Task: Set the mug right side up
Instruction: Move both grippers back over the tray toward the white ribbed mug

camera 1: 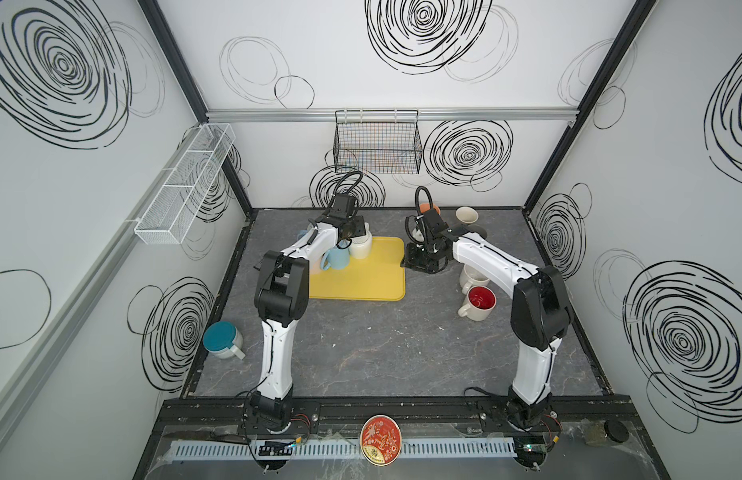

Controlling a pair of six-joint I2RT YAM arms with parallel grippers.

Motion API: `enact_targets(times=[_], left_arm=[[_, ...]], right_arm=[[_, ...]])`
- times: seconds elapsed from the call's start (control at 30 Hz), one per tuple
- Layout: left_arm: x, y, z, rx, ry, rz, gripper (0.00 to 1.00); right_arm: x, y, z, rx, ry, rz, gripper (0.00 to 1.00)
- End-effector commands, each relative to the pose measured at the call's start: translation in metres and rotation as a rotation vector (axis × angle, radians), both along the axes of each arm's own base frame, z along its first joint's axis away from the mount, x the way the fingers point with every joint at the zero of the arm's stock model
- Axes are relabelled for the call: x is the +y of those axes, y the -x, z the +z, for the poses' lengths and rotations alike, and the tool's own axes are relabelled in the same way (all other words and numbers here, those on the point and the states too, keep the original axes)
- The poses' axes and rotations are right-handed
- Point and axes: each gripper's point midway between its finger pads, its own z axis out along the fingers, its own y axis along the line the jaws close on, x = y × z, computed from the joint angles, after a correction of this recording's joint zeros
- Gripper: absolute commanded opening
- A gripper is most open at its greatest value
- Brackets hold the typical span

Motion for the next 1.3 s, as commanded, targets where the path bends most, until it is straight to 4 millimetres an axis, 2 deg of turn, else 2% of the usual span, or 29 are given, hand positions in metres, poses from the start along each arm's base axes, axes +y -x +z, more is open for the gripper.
enact_targets(times=[0.0,0.07,0.27,0.43,0.67,0.87,1.07,1.17,1.27], left_arm=[[-0.001,-0.003,-0.013,0.023,-0.011,-0.016,0.59],[0.001,-0.005,-0.014,0.021,-0.016,-0.010,0.59],[0.012,-0.013,-0.004,-0.028,-0.016,0.023,0.60],[0.005,-0.010,-0.021,0.019,0.011,0.010,0.59],[-0.027,0.026,-0.027,0.033,0.003,-0.081,0.58],[-0.049,0.058,-0.020,0.026,0.007,-0.139,0.58],[-0.080,0.088,-0.006,0.007,0.000,-0.240,0.57],[-0.089,0.101,0.009,-0.022,-0.035,-0.279,0.58],[-0.088,0.111,0.024,-0.051,-0.067,-0.290,0.59]], right_arm=[[0.008,-0.012,0.012,-0.022,-0.029,-0.009,0.45],[0.008,-0.016,0.014,-0.019,-0.027,-0.010,0.45],[0.005,-0.017,0.009,-0.016,-0.024,-0.018,0.45],[0.005,-0.019,0.004,-0.007,-0.033,-0.012,0.45],[0.007,-0.034,0.006,-0.022,-0.036,-0.006,0.45],[0.003,-0.047,0.009,-0.038,-0.044,-0.008,0.45],[0.005,-0.063,0.013,-0.060,-0.059,0.010,0.45],[0.016,-0.077,0.013,-0.094,-0.074,0.048,0.45],[0.032,-0.090,0.005,-0.117,-0.100,0.103,0.44]])
